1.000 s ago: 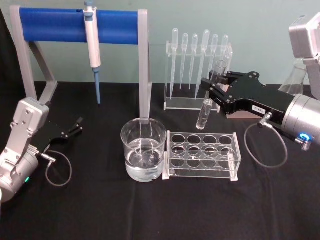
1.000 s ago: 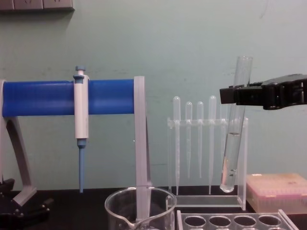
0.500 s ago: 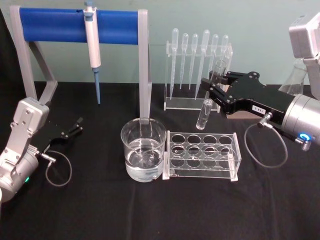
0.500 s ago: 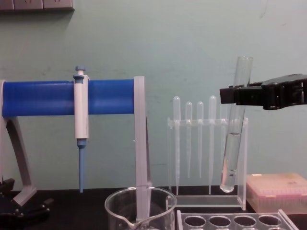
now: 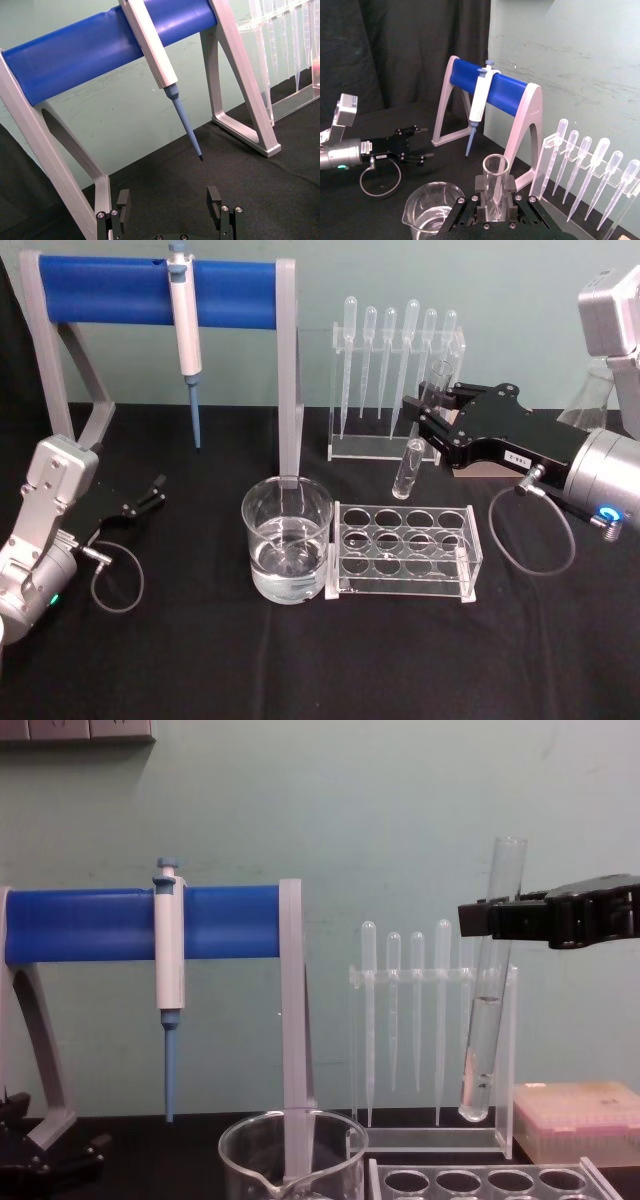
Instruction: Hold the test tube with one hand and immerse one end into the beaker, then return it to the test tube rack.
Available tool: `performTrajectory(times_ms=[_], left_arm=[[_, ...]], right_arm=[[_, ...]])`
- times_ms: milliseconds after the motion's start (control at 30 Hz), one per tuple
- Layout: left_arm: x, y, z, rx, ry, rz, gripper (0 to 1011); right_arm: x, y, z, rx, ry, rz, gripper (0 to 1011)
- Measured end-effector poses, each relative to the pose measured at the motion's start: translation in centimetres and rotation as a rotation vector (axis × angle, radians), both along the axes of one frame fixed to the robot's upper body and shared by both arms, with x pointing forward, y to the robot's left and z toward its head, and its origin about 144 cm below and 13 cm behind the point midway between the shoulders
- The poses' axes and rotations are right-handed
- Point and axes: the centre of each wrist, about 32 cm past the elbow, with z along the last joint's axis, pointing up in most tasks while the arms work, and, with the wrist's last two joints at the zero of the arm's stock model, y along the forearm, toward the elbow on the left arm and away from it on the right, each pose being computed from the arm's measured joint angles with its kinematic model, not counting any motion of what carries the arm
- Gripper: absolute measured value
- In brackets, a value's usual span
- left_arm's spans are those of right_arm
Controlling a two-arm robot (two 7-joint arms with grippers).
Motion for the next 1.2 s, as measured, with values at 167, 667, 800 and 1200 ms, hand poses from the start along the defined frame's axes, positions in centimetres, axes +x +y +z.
performTrajectory(times_ms=[167, 667, 800, 1200], left_arm=[[0.00, 0.00, 0.00, 0.000, 0.000, 0.000, 1000], [0.00, 0.00, 0.00, 0.000, 0.000, 0.000, 1000], [0.00, 0.00, 0.00, 0.000, 0.000, 0.000, 1000], [0.00, 0.00, 0.00, 0.000, 0.000, 0.000, 1000]], right_arm=[[0.00, 0.00, 0.00, 0.000, 0.000, 0.000, 225], [0.00, 0.00, 0.00, 0.000, 0.000, 0.000, 225], [0.00, 0.00, 0.00, 0.000, 0.000, 0.000, 225], [0.00, 0.00, 0.00, 0.000, 0.000, 0.000, 225]])
